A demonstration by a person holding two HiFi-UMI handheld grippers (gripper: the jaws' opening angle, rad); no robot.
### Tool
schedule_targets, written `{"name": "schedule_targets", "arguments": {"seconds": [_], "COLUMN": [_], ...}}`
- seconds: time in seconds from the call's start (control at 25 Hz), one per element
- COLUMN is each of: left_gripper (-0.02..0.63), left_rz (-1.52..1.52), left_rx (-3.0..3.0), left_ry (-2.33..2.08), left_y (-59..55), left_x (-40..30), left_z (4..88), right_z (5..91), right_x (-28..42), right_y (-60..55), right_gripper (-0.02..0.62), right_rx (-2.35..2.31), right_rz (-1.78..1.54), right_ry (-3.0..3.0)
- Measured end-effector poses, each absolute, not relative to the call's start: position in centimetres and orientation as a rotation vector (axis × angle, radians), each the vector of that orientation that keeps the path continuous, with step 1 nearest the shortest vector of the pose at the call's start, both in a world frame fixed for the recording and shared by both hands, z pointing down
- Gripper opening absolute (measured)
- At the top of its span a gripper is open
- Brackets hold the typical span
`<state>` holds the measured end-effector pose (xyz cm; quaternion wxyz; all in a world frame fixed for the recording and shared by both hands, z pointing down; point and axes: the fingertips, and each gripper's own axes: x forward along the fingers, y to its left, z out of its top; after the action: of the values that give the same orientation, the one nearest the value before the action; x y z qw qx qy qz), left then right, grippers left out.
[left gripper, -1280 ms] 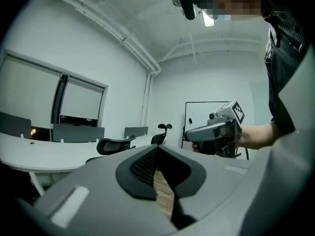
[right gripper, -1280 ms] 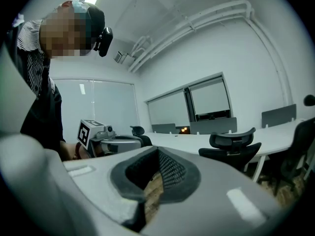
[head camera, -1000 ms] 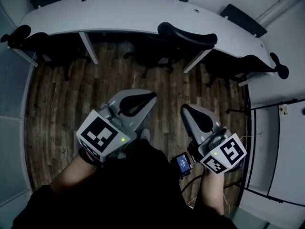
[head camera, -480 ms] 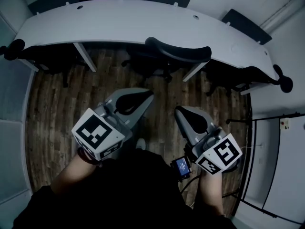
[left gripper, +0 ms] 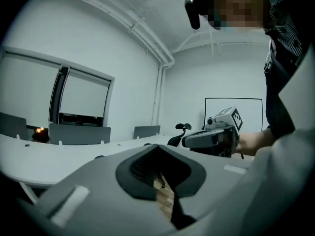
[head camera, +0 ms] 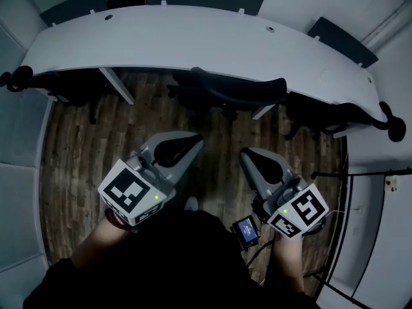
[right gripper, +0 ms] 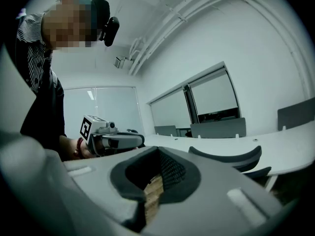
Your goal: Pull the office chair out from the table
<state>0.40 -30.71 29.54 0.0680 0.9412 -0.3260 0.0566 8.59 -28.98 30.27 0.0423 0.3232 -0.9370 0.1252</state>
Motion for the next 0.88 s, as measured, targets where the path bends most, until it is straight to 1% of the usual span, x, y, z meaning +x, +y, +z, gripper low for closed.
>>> {"name": "schedule_targets", "arguments": {"seconds": [0.32,0.56,0.76,0.88], "left_gripper": [0.002,0.002,0.002,0.002], "left_rz": [0.177,0.183,0.071,0.065], "left_rx": [2.801,2.865,2.911,2.931], "left_ry": [-0.972,-0.917,-0.84,-0.765], "left_y": [-33.9,-38.9,-43.1,-44.6], "left_x": [-1.0,-1.6,-1.1,-0.9], "left_z": [31.2,29.7,28.3,28.3], "right_z": [32.2,30.2,29.4,29.3], "right_x": [7.0,6.7,6.9,6.4], "right_y": [-32.4,-36.9,-39.9,-41.7], "right_gripper": [0.0,0.0,0.0,0.0], "right_rx": [0.961,1.065,1.123,1.165], "right_rz": [0.424,0.322,0.275,0.27], "right_ry": [-2.839,-2.781,-2.74,-2.712]}}
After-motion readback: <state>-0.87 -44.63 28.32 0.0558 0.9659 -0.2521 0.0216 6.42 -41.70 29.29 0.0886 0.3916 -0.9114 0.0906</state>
